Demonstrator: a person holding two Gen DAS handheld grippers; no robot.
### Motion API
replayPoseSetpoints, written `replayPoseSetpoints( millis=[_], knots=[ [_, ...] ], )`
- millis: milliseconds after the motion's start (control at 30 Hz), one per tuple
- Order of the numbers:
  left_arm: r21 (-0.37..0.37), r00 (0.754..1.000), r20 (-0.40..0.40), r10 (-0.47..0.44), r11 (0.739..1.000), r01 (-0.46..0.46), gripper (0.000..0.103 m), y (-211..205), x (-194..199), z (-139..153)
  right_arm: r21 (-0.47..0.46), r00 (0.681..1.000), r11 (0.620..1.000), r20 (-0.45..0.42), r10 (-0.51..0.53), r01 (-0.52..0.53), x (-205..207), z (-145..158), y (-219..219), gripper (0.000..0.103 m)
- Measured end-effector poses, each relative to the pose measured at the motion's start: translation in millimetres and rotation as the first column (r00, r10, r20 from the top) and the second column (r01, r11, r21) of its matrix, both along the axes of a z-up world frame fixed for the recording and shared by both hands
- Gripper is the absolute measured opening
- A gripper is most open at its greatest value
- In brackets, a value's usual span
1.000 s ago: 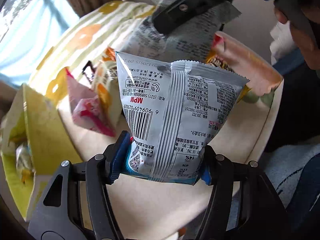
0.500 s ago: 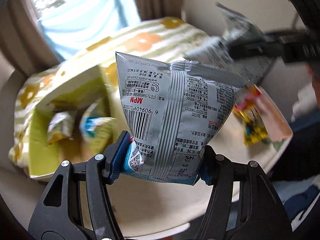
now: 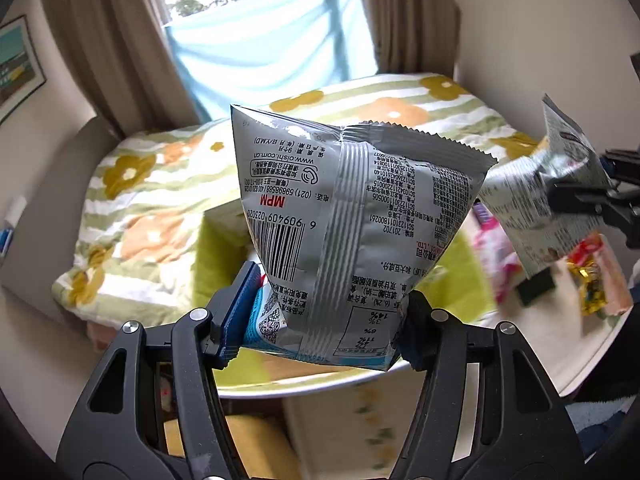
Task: Organize snacks
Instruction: 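Carry both bags over the yellow box and open both tools to drop them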
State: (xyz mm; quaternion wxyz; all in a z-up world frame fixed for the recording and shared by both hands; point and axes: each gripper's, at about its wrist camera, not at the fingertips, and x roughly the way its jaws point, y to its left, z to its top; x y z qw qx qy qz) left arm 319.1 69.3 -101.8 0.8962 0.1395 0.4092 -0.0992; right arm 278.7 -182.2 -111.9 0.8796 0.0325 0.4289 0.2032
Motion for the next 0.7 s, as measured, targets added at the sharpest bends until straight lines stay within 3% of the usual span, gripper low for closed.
replayPoseSetpoints(
  millis=[200,467,533,600,700],
  knots=[
    [-0.004,0.997,-0.076,0.02,1.0,-0.02,0.058,59.2,37.1,-29.8,0.017,0.999,1.0,-0.036,-0.015,0.015,18.7,-13.7,63.4,0.056],
    [-0.011,0.981,-0.191,0.01,1.0,-0.012,0.059,81.2,61.6,-83.6,0.024,0.993,0.999,-0.111,-0.042,0.044,29.5,-38.2,104.5,0.056],
    [0.006,0.981,-0.192,0.015,1.0,-0.014,0.069,78.4,62.2,-88.9,0.023,0.991,0.999,-0.128,-0.041,0.044,30.7,-43.8,107.7,0.056],
    [0.011,0.981,-0.193,0.03,1.0,-0.028,0.103,77.6,62.3,-93.6,0.021,0.989,0.999,-0.142,-0.035,0.038,34.3,-48.8,110.2,0.056],
    [-0.017,0.98,-0.195,0.044,0.999,-0.048,0.103,80.4,57.6,-94.2,0.014,0.989,1.0,-0.148,-0.013,0.015,39.4,-54.8,112.2,0.056]
  ],
)
